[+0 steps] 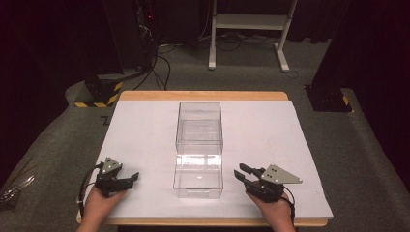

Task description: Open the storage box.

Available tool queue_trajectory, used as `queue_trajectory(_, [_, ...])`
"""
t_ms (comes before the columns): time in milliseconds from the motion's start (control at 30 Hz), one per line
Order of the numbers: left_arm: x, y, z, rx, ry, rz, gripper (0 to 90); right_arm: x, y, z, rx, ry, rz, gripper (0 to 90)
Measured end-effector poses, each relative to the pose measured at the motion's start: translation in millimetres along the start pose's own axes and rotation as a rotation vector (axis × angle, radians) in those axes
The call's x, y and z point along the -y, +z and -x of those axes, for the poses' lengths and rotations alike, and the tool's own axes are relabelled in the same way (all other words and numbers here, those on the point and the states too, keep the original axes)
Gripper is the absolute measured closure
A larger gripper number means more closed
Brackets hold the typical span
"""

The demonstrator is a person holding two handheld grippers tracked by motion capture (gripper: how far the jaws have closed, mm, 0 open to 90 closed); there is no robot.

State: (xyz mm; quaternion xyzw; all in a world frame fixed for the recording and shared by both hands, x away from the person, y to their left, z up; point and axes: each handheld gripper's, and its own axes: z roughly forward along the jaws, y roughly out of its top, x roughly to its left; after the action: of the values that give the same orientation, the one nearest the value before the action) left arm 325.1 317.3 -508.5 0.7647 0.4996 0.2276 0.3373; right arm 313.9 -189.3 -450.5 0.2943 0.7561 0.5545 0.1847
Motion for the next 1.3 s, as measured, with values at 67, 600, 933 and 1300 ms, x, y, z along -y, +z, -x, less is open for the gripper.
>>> queue_trajectory(67, [0.0, 0.0, 0.0, 0.0, -0.001, 0.0, 21.5, 2.8, -3.0, 8.5, 0.033, 0.003, -0.007, 64.5])
queue_trajectory(600, [0.0, 0.0, -0.3, 0.004, -0.001, 0.001, 21.2, 25.4, -28.4, 54.2, 0.24, 0.074, -0.067, 61.4])
queue_trajectory(933, [0.0, 0.0, -0.3, 0.004, -0.001, 0.0, 21.1, 30.6, -25.8, 57.7, 0.289, 0.061, -0.106, 56.7])
queue_trajectory(1300, [0.0, -0.1, -0.3, 0.006, 0.0, -0.002, 20.9, 48.6, 8.5, 73.5, 0.387, 0.142, -0.434, 25.1])
